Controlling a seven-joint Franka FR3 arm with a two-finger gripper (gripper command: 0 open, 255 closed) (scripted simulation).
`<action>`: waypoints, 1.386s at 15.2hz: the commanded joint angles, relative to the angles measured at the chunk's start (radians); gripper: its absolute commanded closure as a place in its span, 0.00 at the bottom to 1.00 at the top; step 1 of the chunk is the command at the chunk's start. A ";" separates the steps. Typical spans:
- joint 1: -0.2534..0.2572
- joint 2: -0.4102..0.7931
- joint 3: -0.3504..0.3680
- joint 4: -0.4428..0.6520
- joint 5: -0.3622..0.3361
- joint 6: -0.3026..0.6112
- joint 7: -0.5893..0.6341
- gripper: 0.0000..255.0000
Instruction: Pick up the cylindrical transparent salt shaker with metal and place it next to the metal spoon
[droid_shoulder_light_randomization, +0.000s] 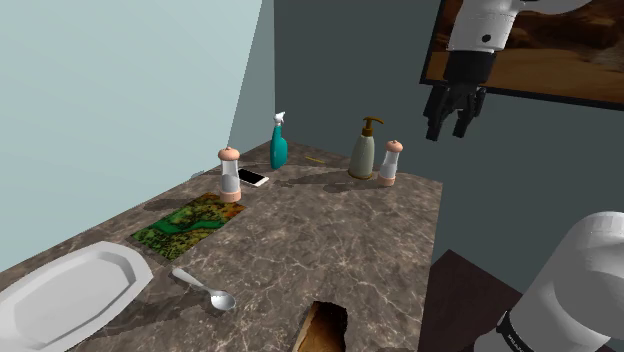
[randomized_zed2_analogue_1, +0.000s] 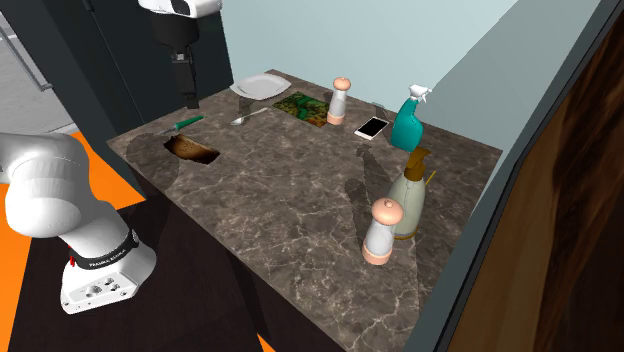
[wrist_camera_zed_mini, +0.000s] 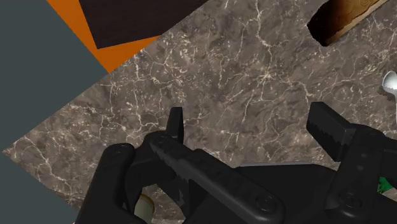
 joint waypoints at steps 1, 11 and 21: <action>0.000 0.000 0.000 0.000 0.000 0.000 0.000 0.00; -0.039 0.264 -0.165 0.074 -0.055 0.198 -0.172 0.00; -0.062 0.603 -0.312 0.273 0.006 0.331 -0.362 0.00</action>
